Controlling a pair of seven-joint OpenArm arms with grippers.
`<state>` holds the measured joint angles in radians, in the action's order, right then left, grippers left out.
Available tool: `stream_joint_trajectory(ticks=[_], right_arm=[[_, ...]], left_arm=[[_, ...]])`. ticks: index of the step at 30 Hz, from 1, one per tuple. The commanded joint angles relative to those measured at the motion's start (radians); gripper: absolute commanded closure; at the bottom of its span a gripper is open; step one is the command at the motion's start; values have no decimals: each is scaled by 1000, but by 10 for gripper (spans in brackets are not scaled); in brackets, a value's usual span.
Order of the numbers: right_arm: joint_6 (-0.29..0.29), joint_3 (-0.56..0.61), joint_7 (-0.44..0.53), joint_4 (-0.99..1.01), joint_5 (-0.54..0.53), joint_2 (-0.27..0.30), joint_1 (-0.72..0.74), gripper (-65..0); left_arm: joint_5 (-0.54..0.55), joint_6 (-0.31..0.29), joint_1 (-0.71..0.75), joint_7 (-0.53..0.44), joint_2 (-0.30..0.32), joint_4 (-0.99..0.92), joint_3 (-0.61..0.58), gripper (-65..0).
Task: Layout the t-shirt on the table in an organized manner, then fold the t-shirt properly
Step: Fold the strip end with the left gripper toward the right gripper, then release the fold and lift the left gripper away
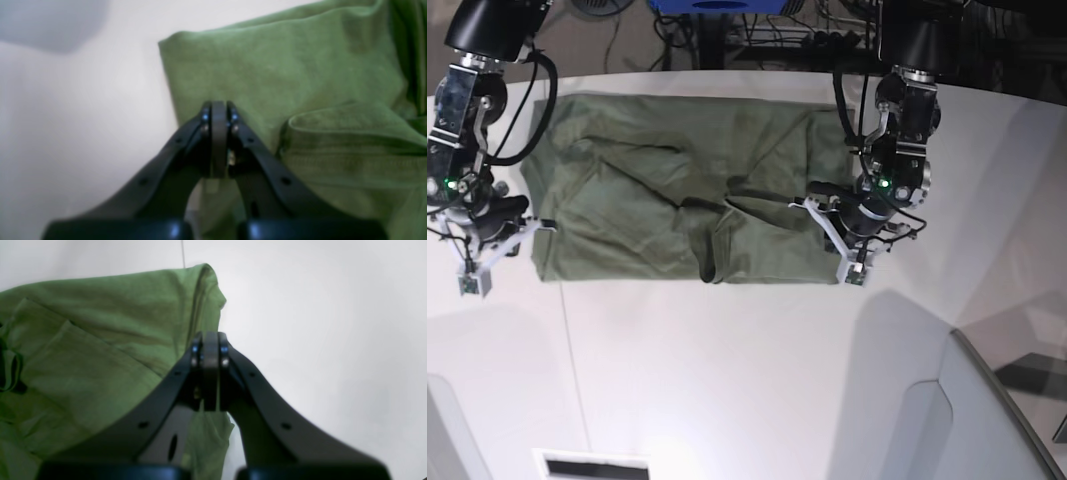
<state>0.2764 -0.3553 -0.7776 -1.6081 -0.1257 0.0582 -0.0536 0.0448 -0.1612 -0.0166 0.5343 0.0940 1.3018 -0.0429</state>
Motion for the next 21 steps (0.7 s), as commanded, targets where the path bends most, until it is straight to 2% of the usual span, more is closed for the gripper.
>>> stream_joint_trajectory(ticks=[1, 4, 6, 11, 21], right_arm=[[1, -1, 22, -16, -2, 9, 14, 0], [1, -1, 20, -16, -2, 9, 10, 0], [1, -1, 20, -16, -2, 9, 8, 0], [1, -1, 20, -16, -2, 9, 11, 0], [1, -1, 20, -16, -2, 9, 14, 0]], left_arm=[[5, -4, -12, -26, -3, 0, -4, 0], [5, -5, -7, -79, -6, -17, -8, 0], [5, -13, -1, -82, -13, -15, -10, 0], [5, -70, 34, -82, -35, -9, -12, 0], [5, -74, 109, -82, -32, 80, -16, 0]])
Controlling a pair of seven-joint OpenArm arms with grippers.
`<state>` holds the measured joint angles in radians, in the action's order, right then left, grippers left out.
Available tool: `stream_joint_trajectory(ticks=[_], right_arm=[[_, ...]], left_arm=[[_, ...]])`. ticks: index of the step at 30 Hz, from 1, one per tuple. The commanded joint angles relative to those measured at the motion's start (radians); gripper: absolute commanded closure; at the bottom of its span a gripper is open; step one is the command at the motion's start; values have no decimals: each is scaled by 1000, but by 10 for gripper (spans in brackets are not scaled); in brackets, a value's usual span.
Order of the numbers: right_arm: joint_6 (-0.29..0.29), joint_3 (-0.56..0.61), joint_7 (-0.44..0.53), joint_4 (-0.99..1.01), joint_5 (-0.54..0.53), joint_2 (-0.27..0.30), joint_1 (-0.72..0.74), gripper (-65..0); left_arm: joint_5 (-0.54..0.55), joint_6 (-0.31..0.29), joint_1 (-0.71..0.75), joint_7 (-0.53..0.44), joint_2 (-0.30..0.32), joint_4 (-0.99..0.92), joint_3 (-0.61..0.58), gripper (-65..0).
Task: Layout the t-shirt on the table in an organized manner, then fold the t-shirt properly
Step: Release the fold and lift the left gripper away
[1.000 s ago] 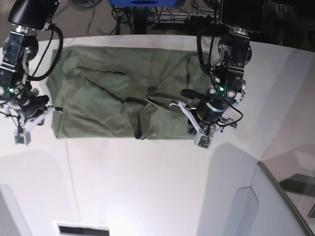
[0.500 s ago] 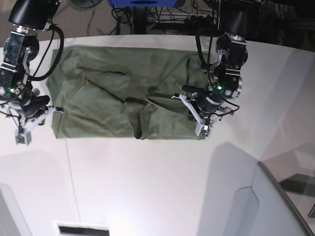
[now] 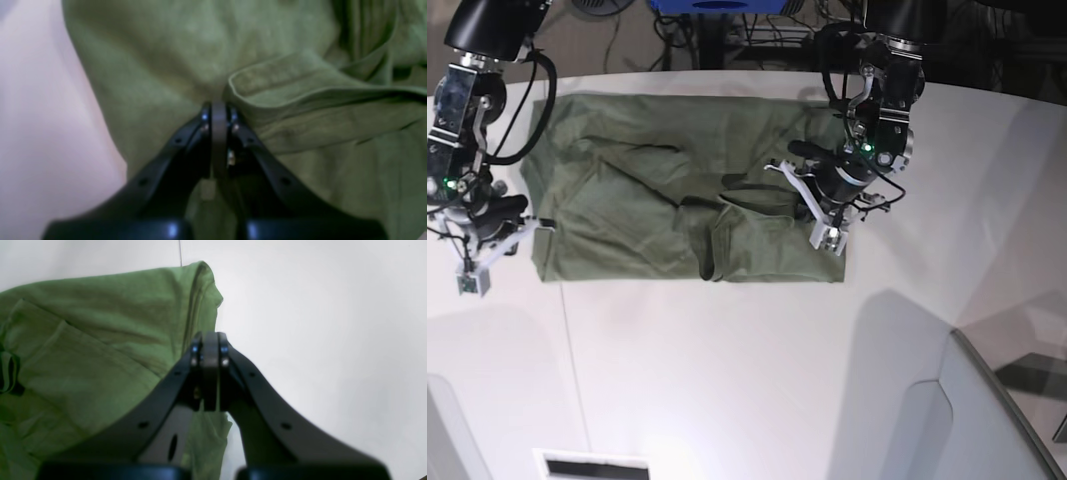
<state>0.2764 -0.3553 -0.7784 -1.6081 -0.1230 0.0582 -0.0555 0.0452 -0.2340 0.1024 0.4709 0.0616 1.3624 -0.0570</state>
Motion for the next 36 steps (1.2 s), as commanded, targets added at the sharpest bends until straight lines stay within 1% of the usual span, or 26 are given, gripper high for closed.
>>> stream_joint_trajectory(ticks=[1, 7, 9, 15, 18, 20, 21, 24, 25, 27, 30, 31, 32, 34, 36], right_arm=[[1, -1, 21, -16, -5, 9, 16, 0], [1, -1, 21, -16, -5, 9, 16, 0], [1, -1, 21, -16, -5, 9, 16, 0], [1, -1, 21, -16, -4, 10, 16, 0], [1, -1, 21, -16, -5, 10, 16, 0], [1, -1, 21, -16, -5, 10, 18, 0], [1, -1, 20, -16, -5, 9, 21, 0], [1, -1, 17, -16, -5, 7, 27, 0], [1, 0, 17, -16, -5, 7, 27, 0], [1, 8, 14, -18, -7, 6, 24, 0], [1, 129, -45, -27, -7, 10, 23, 0], [1, 161, -56, -31, -7, 10, 23, 0], [1, 192, -59, -31, -7, 9, 23, 0], [1, 218, -59, -24, -7, 4, 29, 0], [-1, 226, -59, -18, -4, -25, 32, 0]], left_arm=[[5, -1, -10, -19, 4, 19, -20, 0], [5, -1, 16, -19, 4, 38, -142, 0], [5, 0, 33, -19, 4, 64, -200, 0], [5, 2, 89, -16, 4, 177, -320, 0], [5, -5, 93, 42, 5, 211, -393, 0], [5, -35, 89, 64, 7, 228, -455, 0], [5, -51, 89, 64, 17, 237, -481, 0], [5, -115, 87, 70, 37, 282, -544, 0], [5, -130, 89, 70, 48, 303, -548, 0], [2, -123, 92, 71, 57, 349, -539, 0], [2, -44, 96, 71, 91, 395, -419, 0], [3, -28, 96, 71, 94, 392, -376, 0], [5, -17, 96, 71, 97, 380, -321, 0], [5, -15, 84, 68, 94, 332, -246, 0], [5, -15, 56, 67, 91, 275, -215, 0]])
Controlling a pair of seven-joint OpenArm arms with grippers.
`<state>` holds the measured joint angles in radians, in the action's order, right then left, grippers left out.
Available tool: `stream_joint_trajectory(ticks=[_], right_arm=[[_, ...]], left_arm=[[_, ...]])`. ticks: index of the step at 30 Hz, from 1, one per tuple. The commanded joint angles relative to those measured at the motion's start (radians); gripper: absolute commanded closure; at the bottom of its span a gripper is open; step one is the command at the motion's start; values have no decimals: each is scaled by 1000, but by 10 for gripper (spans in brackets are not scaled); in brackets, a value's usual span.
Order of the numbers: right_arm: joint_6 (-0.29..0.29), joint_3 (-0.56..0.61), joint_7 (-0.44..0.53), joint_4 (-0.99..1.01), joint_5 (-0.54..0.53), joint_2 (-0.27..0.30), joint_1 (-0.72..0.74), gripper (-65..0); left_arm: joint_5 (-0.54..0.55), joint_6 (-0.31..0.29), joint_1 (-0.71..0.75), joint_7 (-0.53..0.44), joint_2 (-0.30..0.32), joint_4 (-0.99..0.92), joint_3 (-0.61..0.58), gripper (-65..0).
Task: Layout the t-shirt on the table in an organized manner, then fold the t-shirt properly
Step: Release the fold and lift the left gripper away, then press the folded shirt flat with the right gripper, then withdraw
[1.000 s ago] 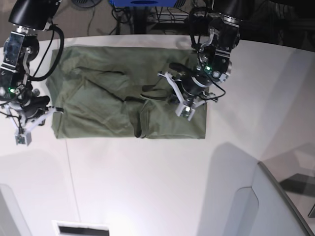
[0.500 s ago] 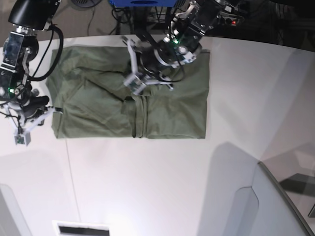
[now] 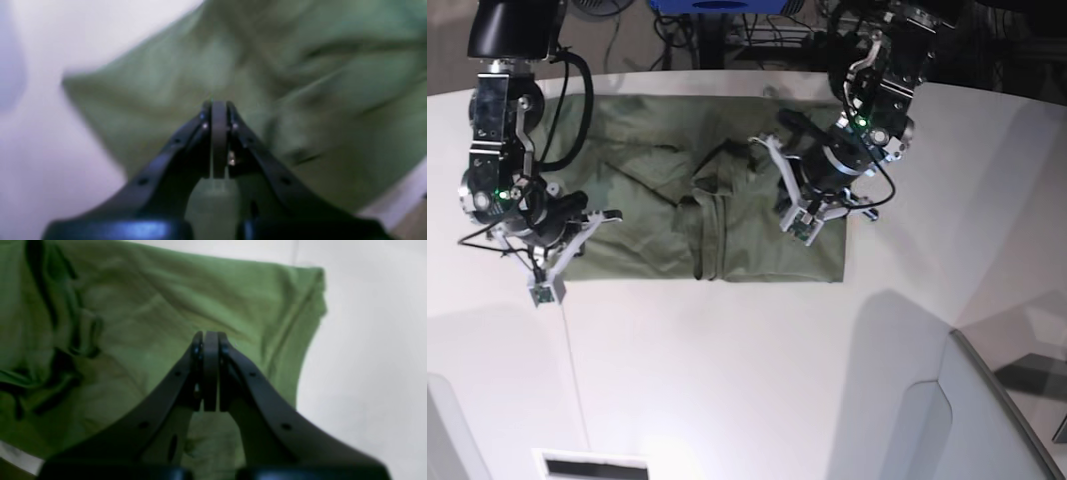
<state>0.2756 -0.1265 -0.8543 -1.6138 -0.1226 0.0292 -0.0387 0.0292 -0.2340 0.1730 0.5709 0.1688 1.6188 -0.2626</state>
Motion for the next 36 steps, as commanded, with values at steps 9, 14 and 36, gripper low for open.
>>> stream_joint_trajectory(ticks=[9, 14, 36], right_arm=[[0, -3, 17, -10, -1, -1, 27, 0], [0, -5, 17, -10, -1, 19, 24, 0], [1, 350, 14, 14, -7, 7, 104, 0]], left_arm=[[21, -15, -82, -36, -65, -131, -119, 0], [21, -15, -40, -32, -64, -105, -228, 0], [11, -14, 46, -33, 10, -13, 299, 0]])
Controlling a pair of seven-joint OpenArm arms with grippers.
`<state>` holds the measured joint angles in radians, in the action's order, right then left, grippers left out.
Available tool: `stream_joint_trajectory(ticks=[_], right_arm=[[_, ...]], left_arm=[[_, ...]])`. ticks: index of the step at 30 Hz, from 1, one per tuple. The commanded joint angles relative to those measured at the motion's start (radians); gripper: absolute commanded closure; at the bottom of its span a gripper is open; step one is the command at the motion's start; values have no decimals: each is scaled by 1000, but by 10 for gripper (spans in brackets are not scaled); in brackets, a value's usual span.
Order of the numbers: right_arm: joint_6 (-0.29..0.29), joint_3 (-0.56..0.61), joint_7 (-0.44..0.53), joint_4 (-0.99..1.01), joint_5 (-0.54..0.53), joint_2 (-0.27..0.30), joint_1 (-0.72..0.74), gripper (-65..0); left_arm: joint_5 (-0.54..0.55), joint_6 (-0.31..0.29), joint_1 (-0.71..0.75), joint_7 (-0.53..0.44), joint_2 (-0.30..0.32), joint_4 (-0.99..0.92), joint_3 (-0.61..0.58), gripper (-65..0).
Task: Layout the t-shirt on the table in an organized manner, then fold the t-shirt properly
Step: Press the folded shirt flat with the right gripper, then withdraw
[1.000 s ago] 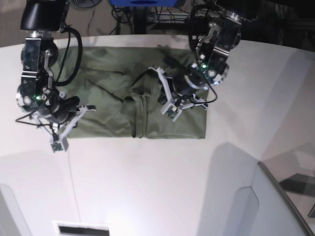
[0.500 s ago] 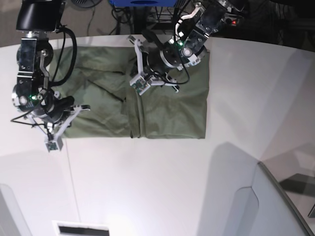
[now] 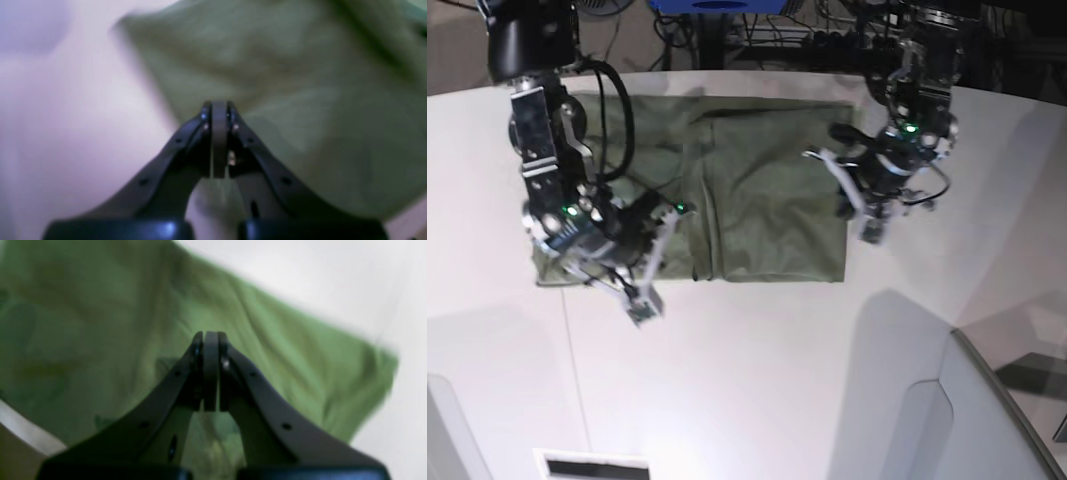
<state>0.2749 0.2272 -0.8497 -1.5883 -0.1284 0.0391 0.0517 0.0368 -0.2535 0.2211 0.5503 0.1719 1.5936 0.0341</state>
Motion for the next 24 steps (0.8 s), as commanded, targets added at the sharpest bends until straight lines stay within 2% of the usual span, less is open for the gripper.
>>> stream_joint_trajectory(ticks=[1, 6, 11, 18, 24], right_arm=[[2, 25, 10, 10, -1, -17, 41, 0], [4, 61, 42, 219, -3, -97, 172, 0], [4, 64, 125, 444, -3, -152, 247, 0], [4, 45, 220, 599, -1, -133, 256, 0], [4, -111, 231, 612, -1, -123, 256, 0]], left_arm=[[4, 6, -1, -12, 7, -2, 56, 0], [12, 3, 5, -14, 7, -51, 226, 0], [13, 3, 18, -14, 7, -45, 278, 0], [13, 3, 19, -16, 7, -45, 278, 0], [13, 3, 11, -16, 5, -48, 267, 0]])
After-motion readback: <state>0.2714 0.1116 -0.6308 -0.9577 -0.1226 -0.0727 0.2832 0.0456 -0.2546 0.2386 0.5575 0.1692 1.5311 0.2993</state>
